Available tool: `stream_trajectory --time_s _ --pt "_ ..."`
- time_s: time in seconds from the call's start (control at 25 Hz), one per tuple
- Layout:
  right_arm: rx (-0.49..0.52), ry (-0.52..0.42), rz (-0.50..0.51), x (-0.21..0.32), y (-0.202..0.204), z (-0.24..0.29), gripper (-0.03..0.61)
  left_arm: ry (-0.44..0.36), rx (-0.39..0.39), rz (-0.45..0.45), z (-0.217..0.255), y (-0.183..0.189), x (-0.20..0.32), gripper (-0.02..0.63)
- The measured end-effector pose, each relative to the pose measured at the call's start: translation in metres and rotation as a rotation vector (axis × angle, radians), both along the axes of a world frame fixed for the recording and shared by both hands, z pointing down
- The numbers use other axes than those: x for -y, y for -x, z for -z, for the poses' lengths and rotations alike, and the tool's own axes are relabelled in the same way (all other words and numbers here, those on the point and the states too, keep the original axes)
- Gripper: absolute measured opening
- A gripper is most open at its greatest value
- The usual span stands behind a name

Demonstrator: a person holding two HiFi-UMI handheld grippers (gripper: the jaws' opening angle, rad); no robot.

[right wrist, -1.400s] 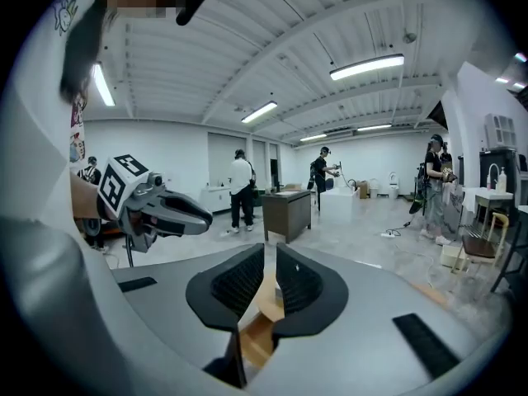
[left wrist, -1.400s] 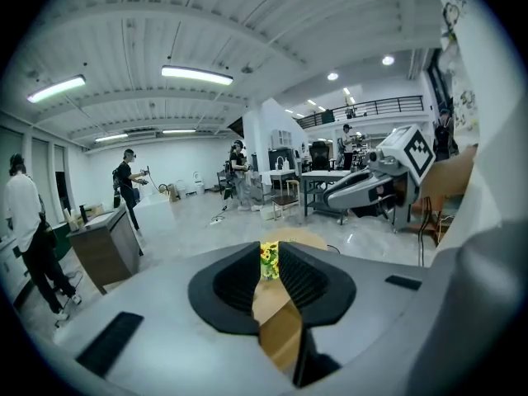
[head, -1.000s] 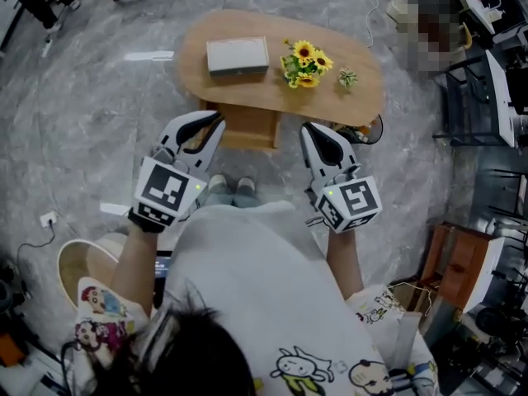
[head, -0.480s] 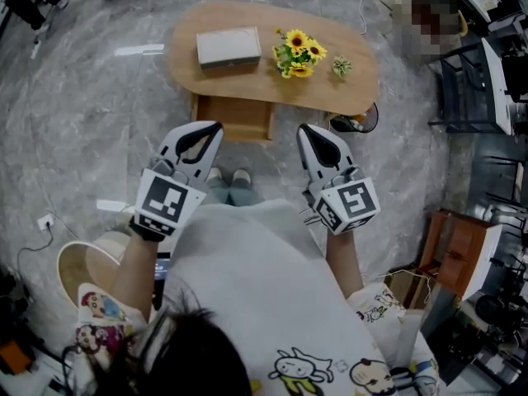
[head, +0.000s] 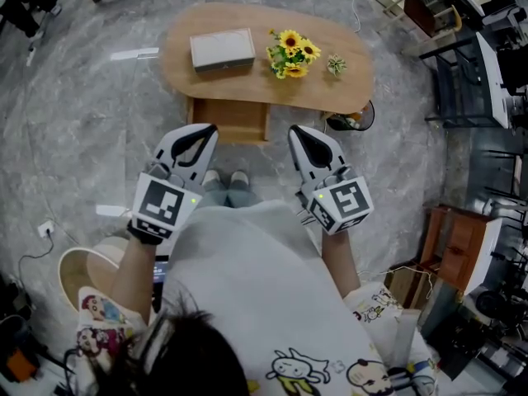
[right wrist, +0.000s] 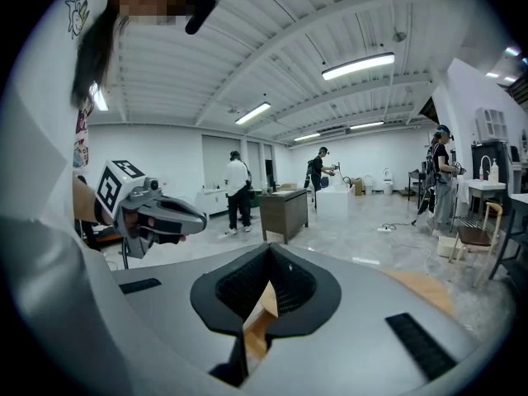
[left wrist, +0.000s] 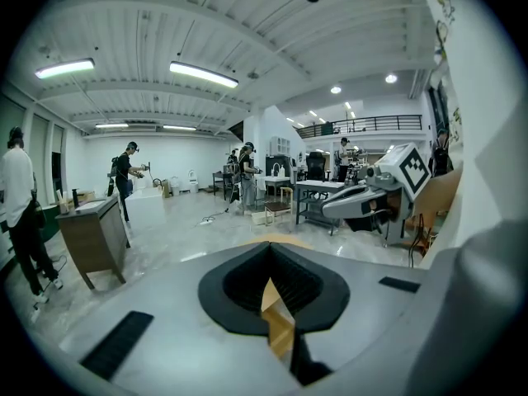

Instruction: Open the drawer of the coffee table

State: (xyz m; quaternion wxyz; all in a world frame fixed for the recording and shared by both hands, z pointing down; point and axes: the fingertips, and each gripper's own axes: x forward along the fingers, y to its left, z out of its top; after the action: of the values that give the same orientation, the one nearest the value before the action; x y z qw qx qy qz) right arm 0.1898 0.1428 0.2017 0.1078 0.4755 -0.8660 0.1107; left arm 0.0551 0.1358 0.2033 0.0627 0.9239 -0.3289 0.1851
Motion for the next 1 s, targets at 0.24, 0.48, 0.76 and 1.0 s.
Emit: stream_trajectory --time_s 0.24,0.48,0.76,1.0 --pt "0.009 0.001 0.001 -0.0002 0.0018 0.0033 0.0 0.002 0.005 0.004 0.0 0.0021 -0.0018 0.005" --pt "0.011 -0.001 -0.003 -0.0001 0.0013 0.0056 -0.002 0.003 0.009 0.002 -0.0014 0.003 -0.0028 0.005" --pt "0.01 -0.023 -0.029 0.0026 -0.0014 0.0081 -0.002 0.002 0.012 -0.002 -0.001 0.0037 -0.0007 0.005" --pt "0.014 -0.02 -0.025 0.0016 0.0025 0.0056 -0.002 0.001 0.012 -0.003 -0.0043 0.0064 -0.0016 0.005"
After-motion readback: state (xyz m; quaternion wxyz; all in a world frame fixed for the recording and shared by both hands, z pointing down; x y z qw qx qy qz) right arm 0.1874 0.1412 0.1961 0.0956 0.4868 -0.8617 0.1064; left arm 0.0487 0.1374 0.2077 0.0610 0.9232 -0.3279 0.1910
